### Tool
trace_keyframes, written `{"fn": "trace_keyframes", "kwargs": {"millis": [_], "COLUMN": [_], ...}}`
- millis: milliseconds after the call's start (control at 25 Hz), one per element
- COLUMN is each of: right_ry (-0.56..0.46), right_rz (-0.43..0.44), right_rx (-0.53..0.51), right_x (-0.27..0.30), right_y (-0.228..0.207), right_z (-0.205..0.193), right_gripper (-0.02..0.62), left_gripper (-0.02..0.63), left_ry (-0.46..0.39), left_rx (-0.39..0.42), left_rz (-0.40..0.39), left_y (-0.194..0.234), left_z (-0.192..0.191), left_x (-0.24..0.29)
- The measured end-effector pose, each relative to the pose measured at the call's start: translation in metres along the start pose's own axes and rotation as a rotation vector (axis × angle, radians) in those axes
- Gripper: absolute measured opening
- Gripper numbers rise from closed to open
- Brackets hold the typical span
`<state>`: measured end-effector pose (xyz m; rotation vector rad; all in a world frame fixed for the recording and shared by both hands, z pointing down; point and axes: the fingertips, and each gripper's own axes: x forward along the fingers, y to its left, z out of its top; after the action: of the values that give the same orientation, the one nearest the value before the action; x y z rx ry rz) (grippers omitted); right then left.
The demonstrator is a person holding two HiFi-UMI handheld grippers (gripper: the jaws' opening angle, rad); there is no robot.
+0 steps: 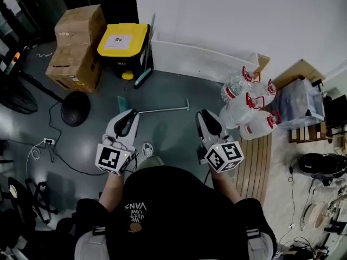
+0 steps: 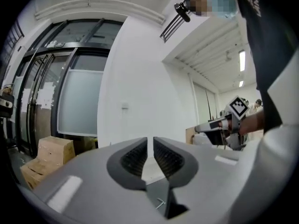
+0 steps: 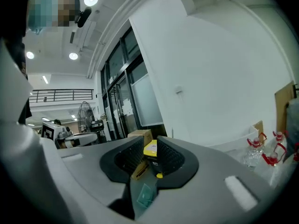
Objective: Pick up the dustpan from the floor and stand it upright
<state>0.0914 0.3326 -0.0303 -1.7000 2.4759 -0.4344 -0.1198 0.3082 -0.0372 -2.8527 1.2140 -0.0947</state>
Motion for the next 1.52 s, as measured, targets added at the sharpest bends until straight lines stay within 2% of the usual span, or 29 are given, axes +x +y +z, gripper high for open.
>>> {"fn": "trace_keyframes", "kwargs": {"millis": [240,400,600,760,960,1200,1360,1520], "right_ry": [-0.009,0.0,0.019,0.061,0.128,0.225,0.302,0.391], "right_rz": [-0.079,-0.136,-0.211,-0.229,-0.225,-0.229,-0.239,-0.263], "right_rx": [0.006,0.024,0.058,0.093,0.112,0.087,0.092,0.104], "right_x": [0.072,0.11,0.135,0.151,0.174,0.21,0.234,0.254], "right_y": [-0.008,-0.018,-0.036,-0.065,-0.113,-0.189,-0.243,-0.299], "right_z": [0.0,-0.002,-0.012,-0.022,-0.034,-0.048,-0.073,-0.125], "right_gripper": [0.114,0.129,0.129,0.129,0.129,0.129,0.129,0.129], "left_gripper": [0.055,0.09,0.143,0.169,0.169,0.172,0.172,0.172], "left_ry": [0.038,0.047,0.116,0.121,0.139,0.199,0.266,0.353], "left_rx": [-0.011,-0.018,-0.049,-0.032,-0.031,-0.063,-0.093,-0.106], "left_rz": [-0.049,-0.104,-0.151,-0.151,-0.138,-0.078,-0.058,-0.076], "left_y": [0.073,0.107,0.131,0.143,0.143,0.139,0.134,0.127], "left_z": [-0.014,-0.02,-0.04,-0.064,-0.085,-0.108,-0.147,-0.204], "left_x": [0.039,0.067,0.087,0.105,0.132,0.189,0.228,0.262]}}
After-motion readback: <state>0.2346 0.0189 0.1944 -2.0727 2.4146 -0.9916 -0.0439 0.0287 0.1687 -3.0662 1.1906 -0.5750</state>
